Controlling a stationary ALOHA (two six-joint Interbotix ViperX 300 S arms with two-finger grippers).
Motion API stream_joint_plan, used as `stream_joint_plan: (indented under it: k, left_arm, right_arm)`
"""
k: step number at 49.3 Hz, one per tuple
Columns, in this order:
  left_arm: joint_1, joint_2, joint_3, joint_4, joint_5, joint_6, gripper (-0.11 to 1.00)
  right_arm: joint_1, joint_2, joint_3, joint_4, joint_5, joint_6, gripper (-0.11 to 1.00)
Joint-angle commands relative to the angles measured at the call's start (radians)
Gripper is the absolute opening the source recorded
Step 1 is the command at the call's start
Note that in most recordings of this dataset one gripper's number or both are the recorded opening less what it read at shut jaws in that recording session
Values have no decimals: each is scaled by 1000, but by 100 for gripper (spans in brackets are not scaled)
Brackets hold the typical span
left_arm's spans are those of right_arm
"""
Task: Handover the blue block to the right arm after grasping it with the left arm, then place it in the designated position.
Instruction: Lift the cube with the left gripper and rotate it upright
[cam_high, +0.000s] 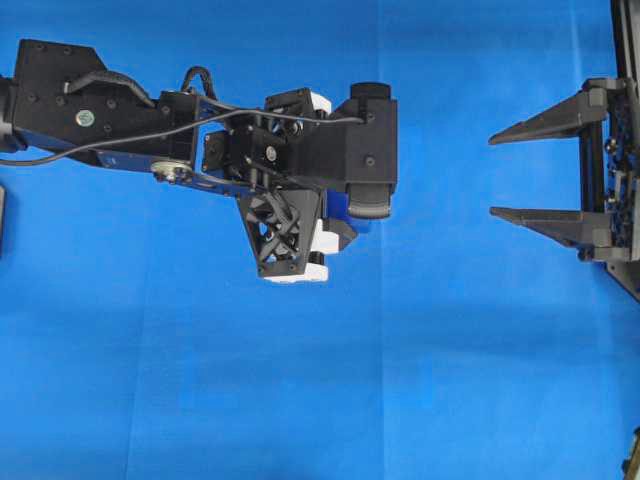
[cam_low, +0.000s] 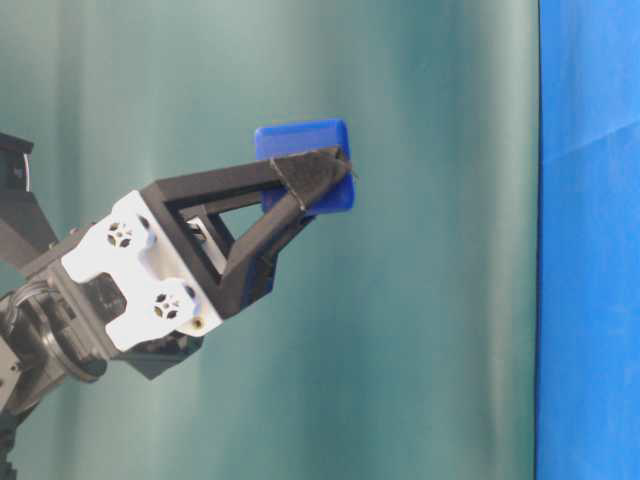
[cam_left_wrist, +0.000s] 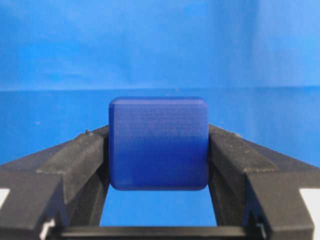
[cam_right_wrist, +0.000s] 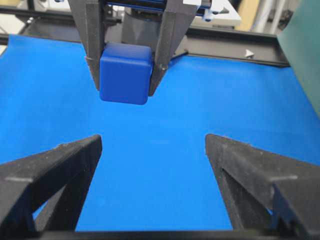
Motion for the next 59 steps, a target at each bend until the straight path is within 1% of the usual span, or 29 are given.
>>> stream_joint_plan:
  k: [1, 29, 40, 45, 59]
  left_arm:
    - [2, -37, -18, 3, -5, 0, 48]
    - [3, -40, -15, 3, -5, 0, 48]
    - [3, -57, 15, 2, -37, -8, 48]
    - [-2, -80, 61, 3, -114, -11, 48]
    - [-6, -213, 287, 2, -495, -11, 48]
  right_arm:
    - [-2, 5, -17, 3, -5, 0, 97]
    - [-2, 5, -17, 3, -5, 0, 97]
    - [0, 5, -17, 3, -5, 0, 97]
    - [-2, 5, -17, 3, -5, 0, 97]
    - [-2, 5, -17, 3, -5, 0, 97]
